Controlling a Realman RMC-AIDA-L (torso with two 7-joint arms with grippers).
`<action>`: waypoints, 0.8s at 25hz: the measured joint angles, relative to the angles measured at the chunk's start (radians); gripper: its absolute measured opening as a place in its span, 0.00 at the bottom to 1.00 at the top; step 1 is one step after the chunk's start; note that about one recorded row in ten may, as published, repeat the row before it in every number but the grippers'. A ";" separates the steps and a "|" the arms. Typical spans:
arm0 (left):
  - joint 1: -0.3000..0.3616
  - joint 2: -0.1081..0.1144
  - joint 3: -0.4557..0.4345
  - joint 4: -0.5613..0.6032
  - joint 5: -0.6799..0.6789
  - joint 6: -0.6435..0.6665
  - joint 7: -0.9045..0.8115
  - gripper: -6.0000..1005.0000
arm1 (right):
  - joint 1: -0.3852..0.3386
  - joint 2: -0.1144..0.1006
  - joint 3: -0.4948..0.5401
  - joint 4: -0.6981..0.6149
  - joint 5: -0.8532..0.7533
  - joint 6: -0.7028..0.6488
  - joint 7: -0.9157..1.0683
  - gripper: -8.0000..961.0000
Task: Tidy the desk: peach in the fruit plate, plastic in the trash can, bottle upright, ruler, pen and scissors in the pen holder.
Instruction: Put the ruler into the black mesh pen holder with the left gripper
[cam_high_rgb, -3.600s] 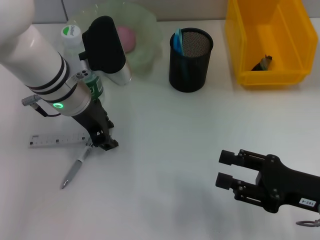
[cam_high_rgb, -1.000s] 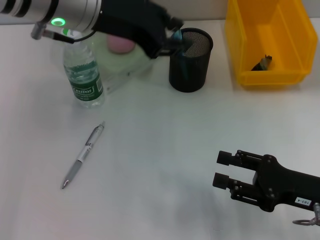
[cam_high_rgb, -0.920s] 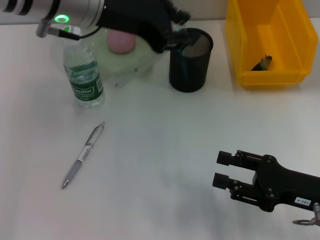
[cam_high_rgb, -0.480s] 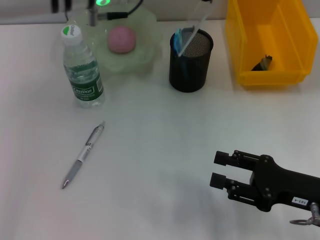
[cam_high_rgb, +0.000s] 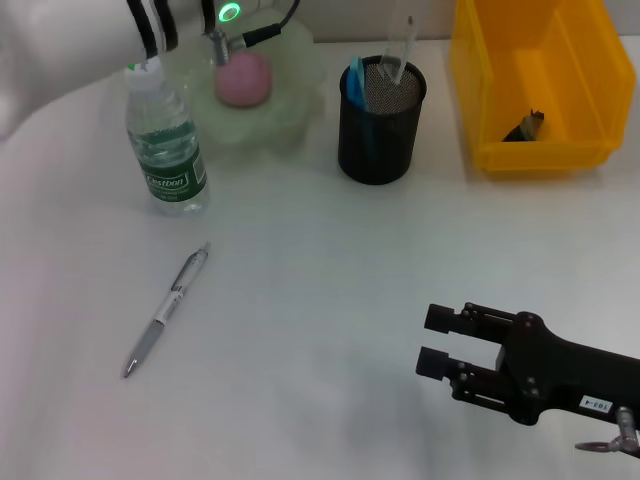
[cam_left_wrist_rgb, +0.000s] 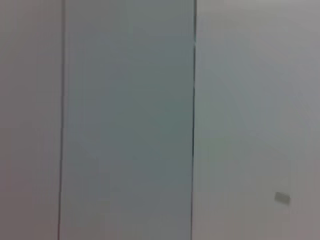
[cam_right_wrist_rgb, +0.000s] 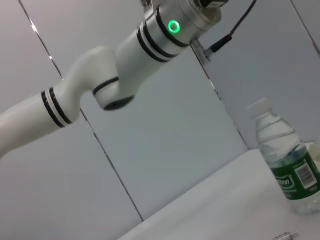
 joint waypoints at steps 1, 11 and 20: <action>-0.004 0.000 0.007 -0.028 -0.069 0.004 0.049 0.46 | 0.002 0.001 0.000 0.002 0.001 0.003 0.000 0.65; -0.065 -0.002 0.114 -0.253 -0.455 0.022 0.384 0.46 | 0.018 0.001 0.000 0.026 0.001 0.007 0.000 0.65; -0.107 -0.002 0.169 -0.385 -0.659 0.025 0.575 0.47 | 0.022 0.001 0.001 0.044 0.001 0.008 0.000 0.65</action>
